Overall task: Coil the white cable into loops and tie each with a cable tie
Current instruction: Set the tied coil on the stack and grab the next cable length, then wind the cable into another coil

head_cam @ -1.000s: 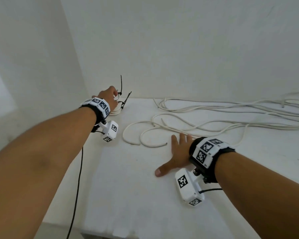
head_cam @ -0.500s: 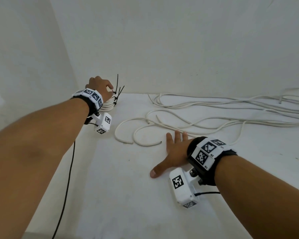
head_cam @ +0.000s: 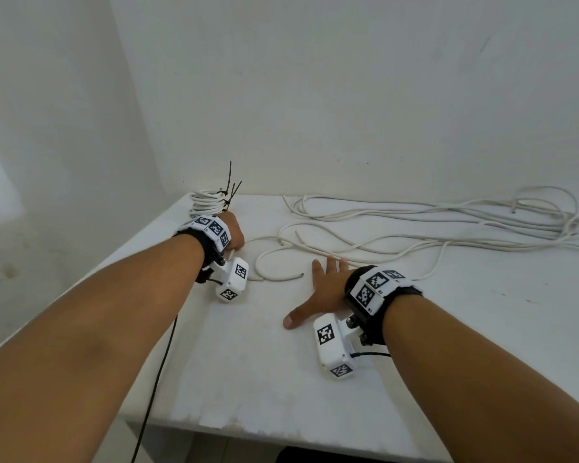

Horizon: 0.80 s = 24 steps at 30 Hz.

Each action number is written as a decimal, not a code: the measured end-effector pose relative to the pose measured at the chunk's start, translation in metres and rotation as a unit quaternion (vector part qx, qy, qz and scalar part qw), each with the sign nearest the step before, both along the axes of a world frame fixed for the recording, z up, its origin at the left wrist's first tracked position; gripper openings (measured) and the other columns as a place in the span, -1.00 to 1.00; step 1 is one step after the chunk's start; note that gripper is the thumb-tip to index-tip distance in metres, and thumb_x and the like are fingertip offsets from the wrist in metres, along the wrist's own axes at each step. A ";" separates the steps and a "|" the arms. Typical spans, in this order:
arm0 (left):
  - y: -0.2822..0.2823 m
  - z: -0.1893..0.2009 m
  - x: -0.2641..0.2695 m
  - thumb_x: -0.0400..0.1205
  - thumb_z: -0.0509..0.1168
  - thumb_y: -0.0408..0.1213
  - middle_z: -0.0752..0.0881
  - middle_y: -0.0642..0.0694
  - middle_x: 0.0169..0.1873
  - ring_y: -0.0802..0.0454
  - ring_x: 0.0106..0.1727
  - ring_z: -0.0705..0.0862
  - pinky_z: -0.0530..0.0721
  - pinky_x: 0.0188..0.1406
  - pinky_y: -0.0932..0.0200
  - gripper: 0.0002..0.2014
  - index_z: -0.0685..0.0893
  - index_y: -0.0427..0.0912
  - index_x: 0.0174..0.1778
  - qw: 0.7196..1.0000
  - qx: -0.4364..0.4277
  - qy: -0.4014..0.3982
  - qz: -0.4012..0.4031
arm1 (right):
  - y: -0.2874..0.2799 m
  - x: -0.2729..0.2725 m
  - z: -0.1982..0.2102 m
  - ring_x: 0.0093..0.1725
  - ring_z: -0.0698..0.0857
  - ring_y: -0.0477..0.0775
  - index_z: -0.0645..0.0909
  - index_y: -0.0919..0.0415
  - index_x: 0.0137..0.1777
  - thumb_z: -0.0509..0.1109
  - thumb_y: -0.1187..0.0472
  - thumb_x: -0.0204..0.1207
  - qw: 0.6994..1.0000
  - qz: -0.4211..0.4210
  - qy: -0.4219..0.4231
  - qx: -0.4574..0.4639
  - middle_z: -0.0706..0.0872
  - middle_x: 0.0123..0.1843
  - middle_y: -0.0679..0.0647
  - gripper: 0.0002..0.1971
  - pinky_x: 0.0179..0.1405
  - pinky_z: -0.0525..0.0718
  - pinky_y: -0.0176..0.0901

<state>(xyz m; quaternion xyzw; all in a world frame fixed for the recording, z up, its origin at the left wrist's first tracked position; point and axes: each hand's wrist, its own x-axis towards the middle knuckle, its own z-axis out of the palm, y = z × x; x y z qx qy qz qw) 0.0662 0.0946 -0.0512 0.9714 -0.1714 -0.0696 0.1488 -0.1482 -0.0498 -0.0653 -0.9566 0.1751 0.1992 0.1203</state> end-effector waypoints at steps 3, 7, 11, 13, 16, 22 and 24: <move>0.000 0.002 -0.009 0.64 0.23 -0.40 0.71 -0.21 -0.13 -0.10 -0.20 0.66 0.70 -0.20 0.06 -0.87 0.67 -0.20 0.00 0.982 -0.182 0.030 0.029 | -0.004 -0.006 0.004 0.71 -0.38 0.23 -0.34 0.05 0.73 0.47 -0.54 0.16 0.999 0.009 -0.015 0.027 -0.38 0.74 0.15 0.39 0.66 -0.14 0.31; -0.009 0.011 -0.038 0.67 0.24 -0.46 0.62 -0.15 -0.29 0.05 -0.46 0.56 0.54 -0.54 0.23 -0.85 0.62 -0.10 -0.09 0.869 -0.490 0.067 0.023 | -0.022 -0.019 0.013 0.73 0.07 0.11 0.08 0.06 0.74 0.48 -0.35 0.38 0.989 0.003 -0.088 0.121 0.05 0.77 0.05 0.04 0.63 0.13 0.05; -0.032 0.020 -0.083 0.62 0.36 -0.45 0.61 -0.06 -0.35 0.14 -0.58 0.40 0.32 -0.64 0.31 -0.93 0.68 -0.20 -0.08 0.791 -0.599 0.115 -0.055 | -0.054 -0.024 0.019 0.31 0.58 0.05 0.51 0.13 0.41 0.48 -0.07 0.53 0.911 -0.101 -0.360 0.173 0.59 0.42 0.06 -0.48 0.21 0.48 -0.15; -0.046 0.023 -0.106 0.59 0.39 -0.48 0.62 0.01 -0.42 0.14 -0.59 0.37 0.29 -0.64 0.31 -0.92 0.68 -0.25 -0.07 0.775 -0.605 0.150 -0.104 | -0.067 -0.026 0.018 0.34 0.57 0.06 0.45 0.14 0.41 0.42 0.10 0.59 0.852 -0.128 -0.473 0.182 0.56 0.40 0.06 -0.58 0.22 0.51 -0.13; -0.066 0.026 -0.134 0.58 0.40 -0.50 0.63 0.08 -0.49 0.15 -0.60 0.36 0.29 -0.62 0.31 -0.91 0.70 -0.26 -0.07 0.768 -0.585 0.188 -0.179 | -0.072 -0.029 0.017 0.50 0.39 -0.09 0.27 0.03 0.62 0.27 0.22 0.68 0.842 -0.046 -0.492 0.215 0.39 0.60 -0.05 -0.48 0.45 0.37 -0.19; -0.084 0.024 -0.156 0.59 0.39 -0.51 0.54 0.03 -0.51 0.14 -0.62 0.34 0.28 -0.62 0.33 -0.91 0.67 -0.24 -0.11 0.751 -0.581 0.217 -0.226 | -0.089 -0.034 0.026 0.30 0.54 -0.21 0.54 -0.05 0.29 0.32 0.13 0.68 0.780 -0.042 -0.585 0.219 0.60 0.29 -0.12 -0.78 0.38 0.47 -0.22; -0.084 0.018 -0.157 0.60 0.37 -0.51 0.53 0.07 -0.54 0.14 -0.62 0.33 0.29 -0.62 0.33 -0.91 0.66 -0.24 -0.11 0.753 -0.579 0.220 -0.224 | -0.094 -0.036 0.030 0.47 0.45 -0.16 0.51 -0.09 0.31 0.35 0.13 0.66 0.788 0.011 -0.581 0.202 0.50 0.43 -0.17 -0.74 0.47 0.37 -0.27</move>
